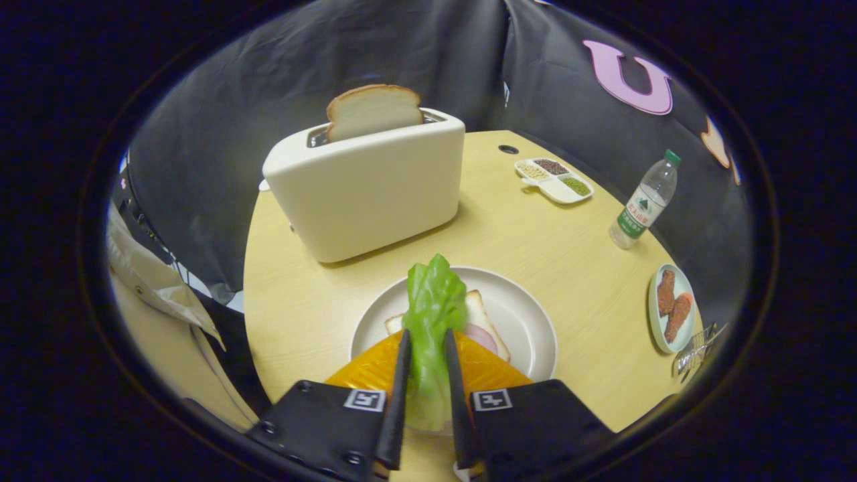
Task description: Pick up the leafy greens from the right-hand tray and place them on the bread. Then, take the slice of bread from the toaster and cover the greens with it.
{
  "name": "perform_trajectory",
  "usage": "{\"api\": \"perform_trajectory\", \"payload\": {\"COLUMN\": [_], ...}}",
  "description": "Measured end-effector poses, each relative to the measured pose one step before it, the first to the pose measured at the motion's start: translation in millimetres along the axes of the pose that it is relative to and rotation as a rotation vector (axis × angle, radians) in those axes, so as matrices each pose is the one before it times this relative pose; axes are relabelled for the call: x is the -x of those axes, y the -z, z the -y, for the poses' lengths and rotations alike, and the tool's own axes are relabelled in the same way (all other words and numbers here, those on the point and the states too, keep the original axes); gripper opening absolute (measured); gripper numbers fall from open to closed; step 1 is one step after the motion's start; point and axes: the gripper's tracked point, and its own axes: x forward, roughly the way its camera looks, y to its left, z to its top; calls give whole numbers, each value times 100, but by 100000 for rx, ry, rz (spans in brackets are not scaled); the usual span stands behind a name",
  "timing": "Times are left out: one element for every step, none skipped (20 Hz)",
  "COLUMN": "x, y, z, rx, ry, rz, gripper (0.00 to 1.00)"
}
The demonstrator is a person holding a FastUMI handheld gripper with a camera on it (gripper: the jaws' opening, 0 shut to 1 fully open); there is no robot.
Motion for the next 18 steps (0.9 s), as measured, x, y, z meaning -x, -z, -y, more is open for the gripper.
{"api": "perform_trajectory", "payload": {"x": [135,12,217,55,-62,87,43,152,-41,224,-57,108,157,167,195,235,349,248], "y": [-180,-119,-30,-20,35,-53,-28,-177,-179,-325,-152,-324,-375,-364,-399,-507,-606,-404], "z": [433,470,173,189,133,35,51,-126,-76,149,-156,27,36,42,-77,6,-64,-19], "rx": [-110,-316,-411,-182,-52,-319,-267,-472,-70,36,-421,-464,-358,-322,-437,-333,-387,-266], "ry": [1457,1223,723,561,287,-109,278,-585,324,503,131,357,605,351,405,588,785,636], "rz": [790,419,316,231,341,7,167,278,599,815,632,622,1069,601,705,805,649,524], "gripper": [38,39,41,46,51,56,61,66,71,76,80,85,90,95,100,100,100,100]}}
